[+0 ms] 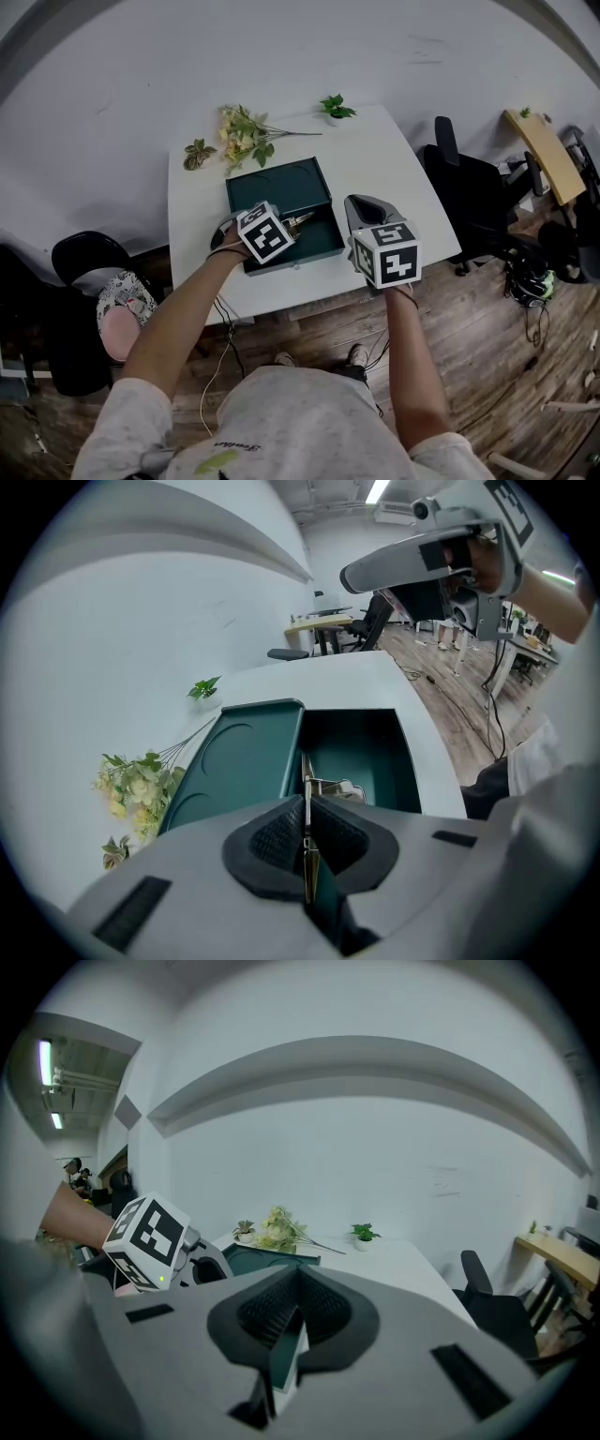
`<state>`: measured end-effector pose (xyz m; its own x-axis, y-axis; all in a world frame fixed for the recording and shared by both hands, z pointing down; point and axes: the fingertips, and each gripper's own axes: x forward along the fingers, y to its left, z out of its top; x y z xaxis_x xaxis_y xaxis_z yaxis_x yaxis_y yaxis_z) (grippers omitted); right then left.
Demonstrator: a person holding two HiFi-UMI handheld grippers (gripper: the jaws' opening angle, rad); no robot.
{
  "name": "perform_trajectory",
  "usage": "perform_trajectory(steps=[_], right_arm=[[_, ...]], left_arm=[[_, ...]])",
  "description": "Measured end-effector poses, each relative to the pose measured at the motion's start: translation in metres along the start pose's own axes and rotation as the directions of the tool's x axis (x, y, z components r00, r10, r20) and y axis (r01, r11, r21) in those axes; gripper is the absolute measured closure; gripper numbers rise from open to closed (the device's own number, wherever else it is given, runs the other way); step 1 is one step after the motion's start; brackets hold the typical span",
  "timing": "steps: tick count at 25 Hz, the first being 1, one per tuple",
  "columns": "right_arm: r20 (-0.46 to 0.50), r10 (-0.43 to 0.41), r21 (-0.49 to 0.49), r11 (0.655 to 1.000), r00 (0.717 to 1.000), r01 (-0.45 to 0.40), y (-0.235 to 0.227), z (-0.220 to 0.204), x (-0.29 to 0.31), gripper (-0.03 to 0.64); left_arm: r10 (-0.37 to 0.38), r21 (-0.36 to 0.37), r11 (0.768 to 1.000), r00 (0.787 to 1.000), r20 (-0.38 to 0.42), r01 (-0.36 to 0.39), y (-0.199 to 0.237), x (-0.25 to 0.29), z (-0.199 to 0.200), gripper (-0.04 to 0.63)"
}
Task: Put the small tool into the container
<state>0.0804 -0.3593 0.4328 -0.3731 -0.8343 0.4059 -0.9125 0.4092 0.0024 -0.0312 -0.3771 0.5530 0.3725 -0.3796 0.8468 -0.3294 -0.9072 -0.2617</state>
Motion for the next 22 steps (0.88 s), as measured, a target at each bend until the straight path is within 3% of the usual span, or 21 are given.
perform_trajectory(steps=[13, 22], right_arm=[[-0.001, 0.017, 0.007, 1.000, 1.000, -0.017, 0.002, -0.003, 0.000, 0.612], [-0.012, 0.039, 0.008, 0.999, 0.999, -0.038, 0.008, -0.010, -0.002, 0.612]], left_arm=[[-0.035, -0.112, 0.993, 0.998, 0.050, 0.041, -0.006, 0.001, -0.003, 0.549], [-0.047, -0.125, 0.991, 0.997, 0.064, 0.054, -0.016, 0.003, -0.001, 0.532]])
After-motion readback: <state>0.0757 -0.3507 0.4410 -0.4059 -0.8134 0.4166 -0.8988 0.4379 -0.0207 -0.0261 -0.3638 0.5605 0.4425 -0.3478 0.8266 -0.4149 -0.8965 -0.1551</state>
